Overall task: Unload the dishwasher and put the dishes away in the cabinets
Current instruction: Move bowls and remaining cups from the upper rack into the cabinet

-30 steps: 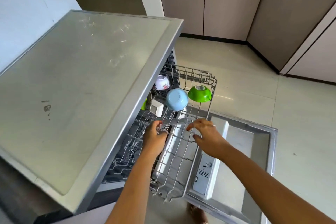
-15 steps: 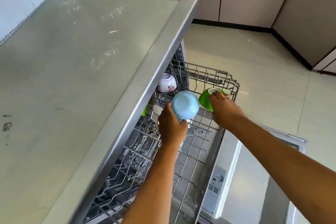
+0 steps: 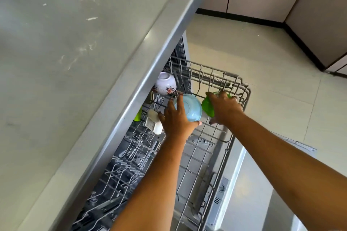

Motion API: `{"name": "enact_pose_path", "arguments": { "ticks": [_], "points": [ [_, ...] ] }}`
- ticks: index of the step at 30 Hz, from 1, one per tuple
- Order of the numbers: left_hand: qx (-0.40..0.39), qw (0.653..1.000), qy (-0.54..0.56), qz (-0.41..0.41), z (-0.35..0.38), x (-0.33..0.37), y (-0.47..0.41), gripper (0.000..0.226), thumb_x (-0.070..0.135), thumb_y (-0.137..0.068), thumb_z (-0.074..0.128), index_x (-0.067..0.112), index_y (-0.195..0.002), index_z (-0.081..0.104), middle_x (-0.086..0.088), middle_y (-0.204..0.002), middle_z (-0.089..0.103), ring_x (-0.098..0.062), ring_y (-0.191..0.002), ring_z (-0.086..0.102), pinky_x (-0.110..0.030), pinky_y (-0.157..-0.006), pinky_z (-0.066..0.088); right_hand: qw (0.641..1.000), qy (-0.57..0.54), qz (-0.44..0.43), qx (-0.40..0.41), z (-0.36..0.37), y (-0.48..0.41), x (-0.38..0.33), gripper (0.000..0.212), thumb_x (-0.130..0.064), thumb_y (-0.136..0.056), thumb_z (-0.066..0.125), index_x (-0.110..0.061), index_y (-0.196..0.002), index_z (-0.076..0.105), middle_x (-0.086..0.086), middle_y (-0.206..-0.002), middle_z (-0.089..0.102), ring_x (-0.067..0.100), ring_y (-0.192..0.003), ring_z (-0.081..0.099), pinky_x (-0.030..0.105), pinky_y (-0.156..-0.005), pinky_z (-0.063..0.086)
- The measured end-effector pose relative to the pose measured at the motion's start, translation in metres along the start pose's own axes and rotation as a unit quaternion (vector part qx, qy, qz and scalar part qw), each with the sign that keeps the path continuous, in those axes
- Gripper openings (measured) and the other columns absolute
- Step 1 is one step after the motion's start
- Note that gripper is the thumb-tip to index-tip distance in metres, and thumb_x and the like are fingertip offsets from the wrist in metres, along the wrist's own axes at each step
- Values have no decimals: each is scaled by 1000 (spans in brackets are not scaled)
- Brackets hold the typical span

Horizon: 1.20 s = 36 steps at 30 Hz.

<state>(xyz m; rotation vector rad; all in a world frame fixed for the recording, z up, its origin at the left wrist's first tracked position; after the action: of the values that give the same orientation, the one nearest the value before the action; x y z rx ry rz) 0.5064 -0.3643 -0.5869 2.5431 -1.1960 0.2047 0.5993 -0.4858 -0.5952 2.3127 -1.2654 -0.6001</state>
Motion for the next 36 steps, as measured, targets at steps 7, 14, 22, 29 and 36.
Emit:
{"name": "enact_pose_path", "arguments": {
  "ticks": [7, 14, 22, 29, 36],
  "points": [
    [4, 1000, -8, -10, 5, -1, -10, 102, 47, -61, 79, 32, -143, 20, -10, -144, 28, -36, -119, 46, -50, -103, 32, 997, -73, 14, -19, 4, -8, 2, 98, -20, -68, 83, -33, -145, 23, 22, -140, 30, 51, -128, 34, 58, -93, 47],
    [76, 997, 13, 9, -18, -3, -3, 100, 40, -55, 82, 27, -139, 30, -10, -136, 37, -34, -115, 45, -45, -95, 42, 994, -88, 29, 53, -1, 12, -4, 86, -18, -74, 77, -31, -142, 25, 23, -136, 29, 48, -118, 43, 51, -85, 51],
    [123, 973, 192, 35, -51, -21, 14, 96, 25, -51, 84, 20, -134, 36, -10, -128, 32, -33, -118, 41, -44, -93, 49, 979, -188, 20, 74, -15, 35, -14, 94, -28, -66, 83, -40, -139, 25, 14, -135, 34, 44, -113, 51, 51, -89, 52],
    [135, 955, 261, -41, -68, -57, 72, 98, 27, -48, 85, 24, -132, 34, -5, -130, 30, -30, -115, 43, -44, -82, 54, 961, -268, -32, 67, -11, 82, -45, 102, -33, -58, 86, -43, -139, 25, 13, -134, 38, 40, -114, 51, 49, -94, 50],
    [110, 954, 269, -69, -82, -83, 175, 103, 18, -47, 87, 24, -134, 33, -5, -131, 32, -24, -114, 44, -37, -84, 52, 952, -288, -101, 28, 14, 155, -79, 103, -31, -55, 85, -43, -139, 27, 13, -141, 33, 37, -117, 51, 40, -97, 49]
  ]
}}
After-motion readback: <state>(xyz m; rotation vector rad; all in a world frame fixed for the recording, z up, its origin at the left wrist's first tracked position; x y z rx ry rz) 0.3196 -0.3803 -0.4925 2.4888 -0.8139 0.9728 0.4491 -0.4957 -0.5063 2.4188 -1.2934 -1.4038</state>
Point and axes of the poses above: each hand's wrist, its own y-axis away from the middle knuckle, its own z-axis out of the palm, x = y × z, the point moved 10 cm from there along -y, towards the middle knuckle
